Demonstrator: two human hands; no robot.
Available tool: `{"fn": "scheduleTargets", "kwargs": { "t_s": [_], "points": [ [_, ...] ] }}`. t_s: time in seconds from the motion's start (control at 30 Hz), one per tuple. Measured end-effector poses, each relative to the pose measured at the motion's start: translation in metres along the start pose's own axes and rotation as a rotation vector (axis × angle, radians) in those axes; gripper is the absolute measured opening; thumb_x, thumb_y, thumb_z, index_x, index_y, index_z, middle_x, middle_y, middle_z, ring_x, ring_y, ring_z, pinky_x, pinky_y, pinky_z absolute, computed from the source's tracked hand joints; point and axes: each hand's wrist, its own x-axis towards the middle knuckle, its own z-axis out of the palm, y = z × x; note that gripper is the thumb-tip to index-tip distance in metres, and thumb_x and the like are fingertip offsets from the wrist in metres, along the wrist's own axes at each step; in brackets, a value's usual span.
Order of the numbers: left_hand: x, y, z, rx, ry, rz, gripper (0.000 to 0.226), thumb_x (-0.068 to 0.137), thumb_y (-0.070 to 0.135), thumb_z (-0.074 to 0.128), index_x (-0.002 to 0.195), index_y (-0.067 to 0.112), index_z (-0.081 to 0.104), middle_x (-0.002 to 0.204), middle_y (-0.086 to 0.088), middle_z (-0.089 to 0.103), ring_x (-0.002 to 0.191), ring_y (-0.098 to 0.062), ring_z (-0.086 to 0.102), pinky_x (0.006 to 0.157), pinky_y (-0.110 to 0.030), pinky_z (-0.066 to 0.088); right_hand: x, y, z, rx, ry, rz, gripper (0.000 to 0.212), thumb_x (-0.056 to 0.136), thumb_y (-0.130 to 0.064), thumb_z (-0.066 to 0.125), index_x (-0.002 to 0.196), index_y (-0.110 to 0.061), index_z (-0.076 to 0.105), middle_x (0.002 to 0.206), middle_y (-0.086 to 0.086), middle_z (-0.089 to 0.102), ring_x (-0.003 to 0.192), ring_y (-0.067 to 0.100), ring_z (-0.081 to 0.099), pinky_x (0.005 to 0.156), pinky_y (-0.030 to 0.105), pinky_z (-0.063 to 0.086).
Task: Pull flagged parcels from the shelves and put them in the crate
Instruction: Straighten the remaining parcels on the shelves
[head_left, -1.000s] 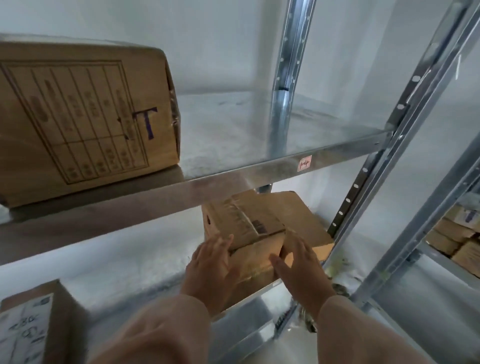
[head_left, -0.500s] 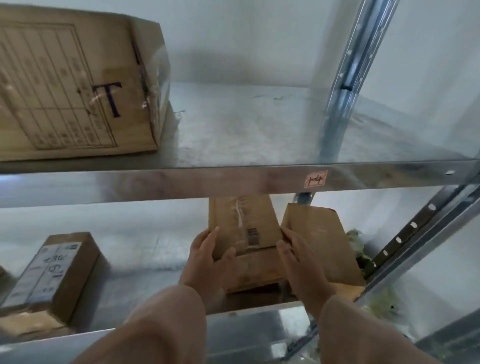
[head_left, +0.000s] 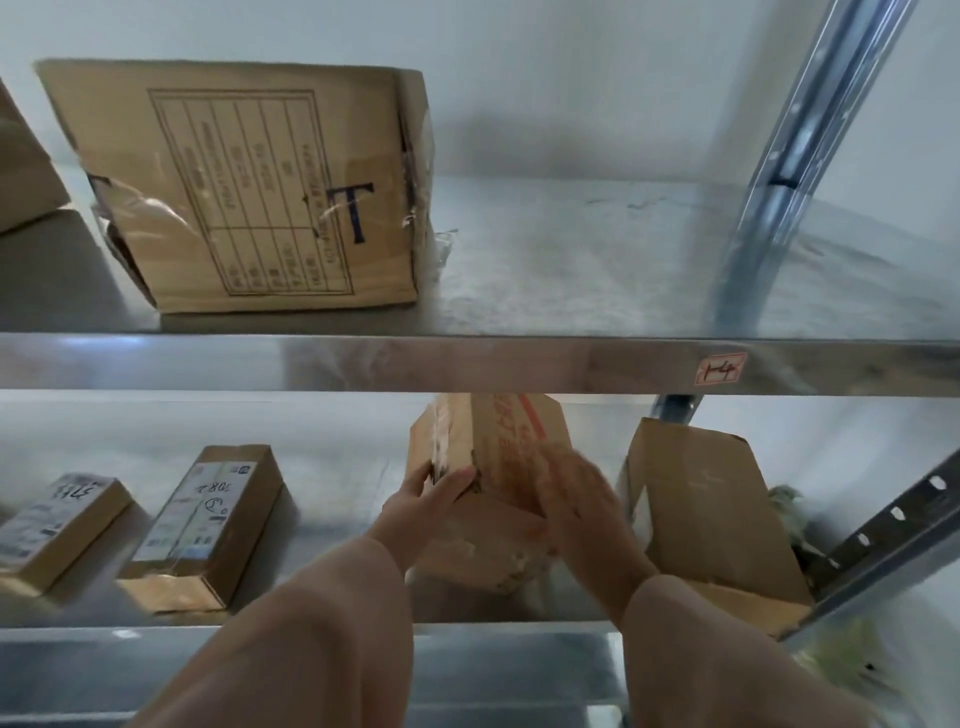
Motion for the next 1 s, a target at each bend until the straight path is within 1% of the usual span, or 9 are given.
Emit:
{"fn": "scheduleTargets", "kwargs": {
  "t_s": [0.13, 0.27, 0.4, 0.5, 0.6, 0.73, 0.8, 0.9, 1.0],
  "points": [
    [-0.002, -0.008, -0.009, -0.082, -0.039, 0.052, 0.031, 0.093, 0.046, 0.054, 0.121, 0.035, 0.053, 0.11, 0.001, 0.066, 0.101, -0.021, 0.066, 0.09, -0.04, 0.055, 0.004, 0.013, 0.002, 0.172, -0.028, 0.324, 0.048, 0.081, -0.068, 0.046, 0.12, -0.039, 0.04, 0.119, -0.023, 0.054, 0.104, 0.005, 0.058, 0.089, 0.03, 0.054],
    [-0.004, -0.01, -0.018, -0.041, -0.101, 0.087, 0.048, 0.087, 0.062, 0.052, 0.12, 0.029, 0.06, 0.11, 0.001, 0.069, 0.103, -0.021, 0.065, 0.084, -0.035, 0.056, 0.002, -0.002, 0.01, 0.289, -0.012, 0.336, 0.05, 0.072, -0.059, 0.062, 0.112, -0.037, 0.041, 0.107, -0.021, 0.057, 0.092, 0.005, 0.06, 0.059, 0.01, 0.052],
    [0.005, -0.017, -0.033, -0.046, -0.024, -0.025, 0.03, 0.094, 0.033, 0.055, 0.122, 0.02, 0.058, 0.104, 0.0, 0.069, 0.093, -0.015, 0.065, 0.078, -0.029, 0.054, 0.0, -0.008, 0.023, 0.231, 0.079, 0.28, 0.064, 0.088, -0.042, 0.063, 0.143, -0.03, 0.031, 0.122, -0.015, 0.052, 0.107, 0.009, 0.057, 0.07, 0.011, 0.051],
    [0.004, -0.025, -0.042, -0.149, -0.04, 0.012, 0.034, 0.096, 0.017, 0.054, 0.129, 0.026, 0.047, 0.108, -0.001, 0.067, 0.098, -0.016, 0.065, 0.07, -0.03, 0.058, -0.002, -0.007, 0.032, 0.206, 0.037, 0.257, 0.033, 0.098, -0.045, 0.043, 0.128, -0.034, 0.049, 0.117, -0.018, 0.062, 0.11, 0.008, 0.06, 0.084, 0.021, 0.053],
    [0.006, -0.031, -0.047, -0.105, -0.055, 0.159, 0.053, 0.098, 0.011, 0.051, 0.139, 0.041, 0.035, 0.116, 0.009, 0.059, 0.11, -0.016, 0.06, 0.09, -0.039, 0.056, -0.004, -0.005, 0.036, 0.308, 0.028, 0.317, 0.041, 0.103, -0.042, 0.024, 0.111, -0.03, 0.063, 0.101, -0.008, 0.071, 0.101, 0.011, 0.066, 0.08, 0.025, 0.056],
    [0.006, -0.035, -0.054, -0.15, -0.109, 0.173, 0.049, 0.101, 0.007, 0.04, 0.138, 0.04, 0.041, 0.12, 0.011, 0.056, 0.112, -0.015, 0.057, 0.097, -0.039, 0.052, -0.001, 0.012, 0.039, 0.243, -0.001, 0.505, 0.04, 0.103, -0.035, 0.034, 0.138, -0.018, 0.047, 0.135, 0.001, 0.054, 0.128, 0.023, 0.048, 0.108, 0.04, 0.04],
    [0.007, -0.039, -0.065, -0.276, -0.103, 0.113, 0.042, 0.102, 0.007, 0.038, 0.131, 0.035, 0.05, 0.119, 0.005, 0.058, 0.107, -0.017, 0.059, 0.082, -0.032, 0.058, -0.005, 0.015, 0.043, 0.337, -0.016, 0.59, 0.045, 0.1, -0.036, 0.044, 0.141, -0.019, 0.04, 0.133, -0.002, 0.049, 0.13, 0.025, 0.043, 0.105, 0.041, 0.037],
    [0.007, -0.041, -0.081, -0.357, 0.019, 0.09, 0.031, 0.102, 0.012, 0.041, 0.124, 0.023, 0.061, 0.111, -0.005, 0.063, 0.098, -0.022, 0.063, 0.071, -0.029, 0.056, -0.011, 0.007, 0.053, 0.481, -0.088, 0.647, 0.041, 0.095, -0.041, 0.052, 0.132, -0.023, 0.049, 0.113, -0.005, 0.061, 0.107, 0.018, 0.058, 0.082, 0.038, 0.052],
    [0.009, -0.038, -0.093, 0.094, 0.241, 0.237, 0.033, 0.098, 0.026, 0.05, 0.127, 0.014, 0.062, 0.123, -0.005, 0.055, 0.102, -0.016, 0.056, 0.083, -0.024, 0.047, -0.004, -0.002, 0.062, 0.432, -0.072, 0.563, 0.053, 0.091, -0.041, 0.06, 0.138, -0.023, 0.043, 0.119, 0.001, 0.06, 0.1, 0.017, 0.062, 0.073, 0.031, 0.057]
  ]
}}
